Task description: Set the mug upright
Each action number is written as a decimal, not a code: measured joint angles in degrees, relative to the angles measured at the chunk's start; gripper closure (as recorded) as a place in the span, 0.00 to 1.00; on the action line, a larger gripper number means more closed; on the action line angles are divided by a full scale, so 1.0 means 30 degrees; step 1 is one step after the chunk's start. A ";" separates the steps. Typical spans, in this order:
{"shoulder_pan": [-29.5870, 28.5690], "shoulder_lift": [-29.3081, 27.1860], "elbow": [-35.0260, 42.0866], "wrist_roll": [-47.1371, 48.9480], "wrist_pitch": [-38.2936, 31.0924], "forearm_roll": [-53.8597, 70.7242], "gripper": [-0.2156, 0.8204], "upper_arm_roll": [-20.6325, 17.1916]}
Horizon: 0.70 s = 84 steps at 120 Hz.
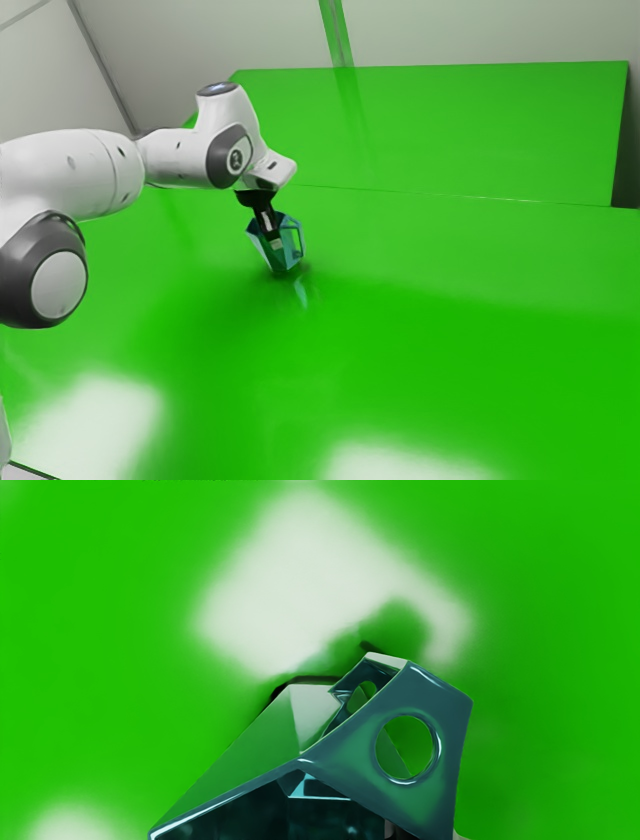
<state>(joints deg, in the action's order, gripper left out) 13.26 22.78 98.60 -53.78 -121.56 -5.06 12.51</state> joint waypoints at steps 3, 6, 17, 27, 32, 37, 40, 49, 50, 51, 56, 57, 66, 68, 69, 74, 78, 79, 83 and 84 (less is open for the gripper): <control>0.0013 0.0076 -0.0108 -0.0035 -0.0068 0.0247 0.97 -0.0011; 0.0020 0.0155 -0.0212 -0.0067 -0.0129 0.0480 0.97 -0.0062; 0.0104 0.0298 -0.0372 -0.0169 -0.0298 0.1283 0.97 -0.0188; 0.0120 0.0390 -0.0392 -0.0250 -0.0399 0.1723 0.97 -0.0217; 0.0112 0.0479 -0.0394 -0.0282 -0.0436 0.1845 0.97 -0.0239; 0.0103 0.0525 -0.0384 -0.0310 -0.0466 0.1925 0.97 -0.0258; 0.0100 0.0540 -0.0377 -0.0324 -0.0481 0.1959 0.97 -0.0264; 0.0106 0.0558 -0.0369 -0.0360 -0.0517 0.2021 0.97 -0.0271; 0.0109 0.0559 -0.0369 -0.0363 -0.0521 0.2022 0.97 -0.0272; 0.0111 0.0560 -0.0365 -0.0366 -0.0524 0.2021 0.97 -0.0272; 0.0119 0.0562 -0.0350 -0.0385 -0.0531 0.2021 0.93 -0.0273; 0.0120 0.0559 -0.0344 -0.0390 -0.0531 0.2024 0.91 -0.0273; 0.0123 0.0541 -0.0318 -0.0430 -0.0528 0.2034 0.75 -0.0273; 0.0123 0.0539 -0.0315 -0.0439 -0.0528 0.2036 0.71 -0.0273; 0.0123 0.0538 -0.0315 -0.0443 -0.0527 0.2036 0.70 -0.0273; 0.0123 0.0521 -0.0312 -0.0462 -0.0526 0.2039 0.61 -0.0273; 0.0124 0.0502 -0.0310 -0.0477 -0.0526 0.2046 0.55 -0.0273; 0.0124 0.0494 -0.0310 -0.0481 -0.0525 0.2049 0.54 -0.0273; 0.0124 0.0451 -0.0309 -0.0495 -0.0525 0.2070 0.49 -0.0273; 0.0126 0.0438 -0.0309 -0.0498 -0.0525 0.2075 0.48 -0.0273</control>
<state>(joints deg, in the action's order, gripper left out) 13.64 24.10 97.67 -55.27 -123.14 1.16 11.69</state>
